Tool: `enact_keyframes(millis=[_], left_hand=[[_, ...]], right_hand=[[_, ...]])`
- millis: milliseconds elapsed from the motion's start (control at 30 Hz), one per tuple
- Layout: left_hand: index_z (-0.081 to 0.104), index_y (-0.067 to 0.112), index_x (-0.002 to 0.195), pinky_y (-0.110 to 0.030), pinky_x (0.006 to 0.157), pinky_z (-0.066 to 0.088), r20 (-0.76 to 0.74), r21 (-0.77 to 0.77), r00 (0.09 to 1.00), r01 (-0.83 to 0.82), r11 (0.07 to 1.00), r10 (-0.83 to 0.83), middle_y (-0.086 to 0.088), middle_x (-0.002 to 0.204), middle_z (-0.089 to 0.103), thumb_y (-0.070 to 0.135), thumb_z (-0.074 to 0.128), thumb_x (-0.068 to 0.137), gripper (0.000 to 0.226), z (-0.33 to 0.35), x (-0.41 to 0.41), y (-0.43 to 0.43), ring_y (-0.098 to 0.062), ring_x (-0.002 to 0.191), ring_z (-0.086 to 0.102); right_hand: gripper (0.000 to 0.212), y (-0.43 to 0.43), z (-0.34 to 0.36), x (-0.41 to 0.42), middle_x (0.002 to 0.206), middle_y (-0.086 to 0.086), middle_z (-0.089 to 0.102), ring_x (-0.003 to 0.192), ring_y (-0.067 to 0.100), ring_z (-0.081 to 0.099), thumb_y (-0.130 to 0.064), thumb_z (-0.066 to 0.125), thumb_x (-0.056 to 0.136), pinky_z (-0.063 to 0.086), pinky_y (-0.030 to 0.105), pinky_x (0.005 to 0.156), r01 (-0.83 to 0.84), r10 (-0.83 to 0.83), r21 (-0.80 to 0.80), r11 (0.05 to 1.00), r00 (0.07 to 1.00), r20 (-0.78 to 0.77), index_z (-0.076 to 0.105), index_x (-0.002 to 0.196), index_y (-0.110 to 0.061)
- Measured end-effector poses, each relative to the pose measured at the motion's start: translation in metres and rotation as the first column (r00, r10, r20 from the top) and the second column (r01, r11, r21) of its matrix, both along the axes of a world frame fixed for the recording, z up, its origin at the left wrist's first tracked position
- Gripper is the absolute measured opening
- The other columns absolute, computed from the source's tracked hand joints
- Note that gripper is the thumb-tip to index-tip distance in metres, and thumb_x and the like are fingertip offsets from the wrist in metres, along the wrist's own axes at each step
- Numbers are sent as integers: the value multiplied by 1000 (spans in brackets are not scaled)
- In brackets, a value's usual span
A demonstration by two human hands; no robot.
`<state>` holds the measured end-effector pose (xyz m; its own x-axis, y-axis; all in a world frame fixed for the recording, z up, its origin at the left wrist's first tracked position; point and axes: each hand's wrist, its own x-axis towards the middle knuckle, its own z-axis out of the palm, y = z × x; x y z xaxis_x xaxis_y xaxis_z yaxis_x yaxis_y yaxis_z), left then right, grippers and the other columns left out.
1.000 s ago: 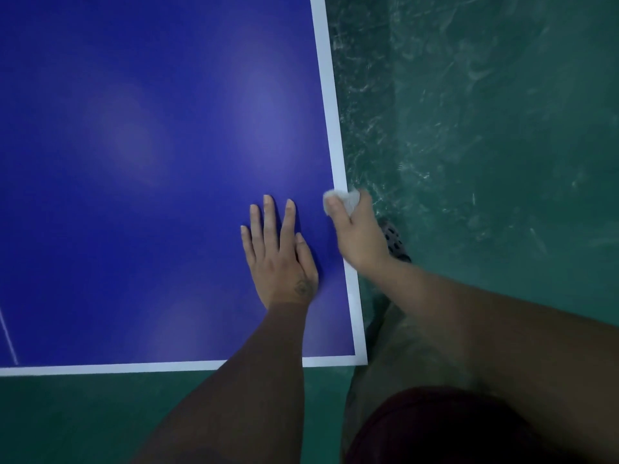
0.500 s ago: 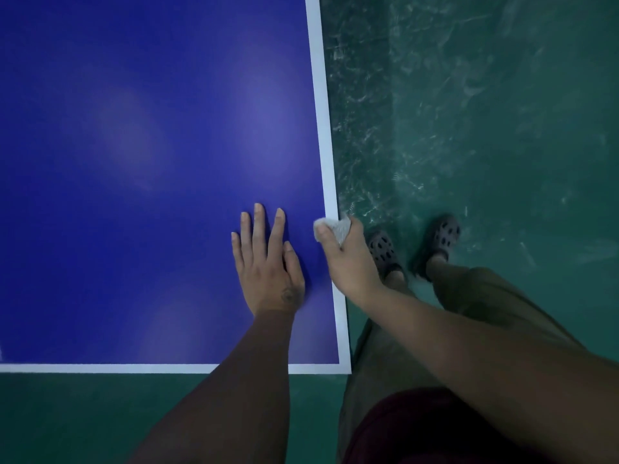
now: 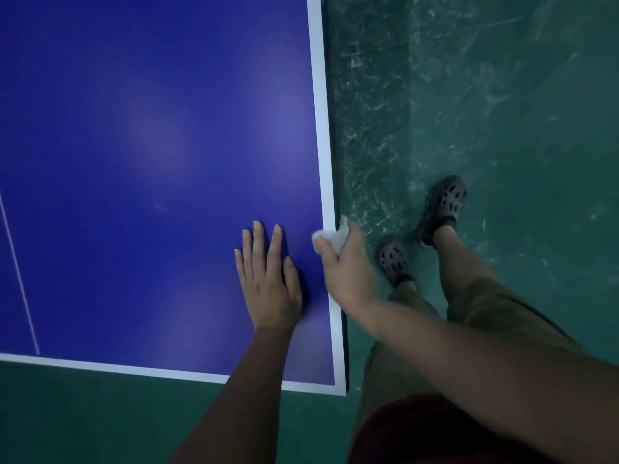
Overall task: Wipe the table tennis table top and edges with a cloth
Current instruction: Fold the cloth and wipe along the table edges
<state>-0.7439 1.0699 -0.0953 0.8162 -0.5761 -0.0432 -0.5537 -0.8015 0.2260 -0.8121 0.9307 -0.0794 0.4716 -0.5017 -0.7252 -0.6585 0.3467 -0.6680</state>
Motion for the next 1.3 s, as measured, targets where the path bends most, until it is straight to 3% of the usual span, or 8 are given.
enact_keyframes(millis=[333,467,633,733,900,1033,1167,1300], left_hand=[[26,23,172,-56,135,11,86,59,996,-44,997,38,-10,180,17,37,31,115,59,-9,130,-131,-33,167,12],[24,27,173,-54,135,8,84,49,991,-106,993,102,-7,181,14,45,26,113,62,-8,174,-195,-30,168,10],[27,33,171,-51,136,6,78,16,978,-195,981,193,-2,181,15,47,26,113,60,-6,193,-236,-25,168,10],[33,31,170,-51,135,9,93,-9,975,-200,980,200,-2,180,20,42,30,114,57,-8,194,-234,-25,168,13],[40,26,167,-54,134,14,132,-49,973,-187,981,192,-6,178,28,33,37,115,53,-12,195,-234,-28,166,20],[42,24,167,-56,134,15,113,-75,973,-193,978,200,-7,178,28,30,43,113,54,-12,196,-234,-28,166,19],[41,23,167,-57,134,15,105,-64,974,-196,978,202,-8,178,26,27,45,112,55,-12,197,-234,-28,167,18],[41,22,167,-58,134,14,88,-60,978,-184,981,189,-9,178,25,27,44,112,55,-10,197,-234,-29,167,17]], right_hand=[[67,-86,-19,107,156,16,44,141,30,49,-44,53,110,43,40,114,67,-66,-93,993,998,13,32,159,-3],[71,-97,-15,105,161,10,38,146,21,41,-47,49,111,33,24,112,39,-31,-87,995,995,93,26,164,-6],[81,-57,-19,45,144,6,50,123,13,51,-72,39,102,44,31,102,-72,69,50,996,995,68,35,153,-9],[60,-63,-17,60,134,9,58,110,14,60,-61,48,105,49,32,92,-30,30,149,988,1000,6,40,144,-17],[78,-132,-18,142,160,10,40,145,20,43,-56,45,109,34,20,109,41,-40,-28,999,998,42,25,164,-5],[75,-192,-30,206,157,17,44,139,28,52,-51,50,109,44,30,107,65,-58,-75,995,994,88,28,162,-2],[78,-183,-18,193,170,13,30,155,21,35,-49,49,110,29,19,114,36,-28,-83,996,995,94,19,167,-5],[78,-159,-6,163,172,8,29,157,18,32,-49,50,109,32,30,125,25,-23,-40,999,997,72,18,169,-9]])
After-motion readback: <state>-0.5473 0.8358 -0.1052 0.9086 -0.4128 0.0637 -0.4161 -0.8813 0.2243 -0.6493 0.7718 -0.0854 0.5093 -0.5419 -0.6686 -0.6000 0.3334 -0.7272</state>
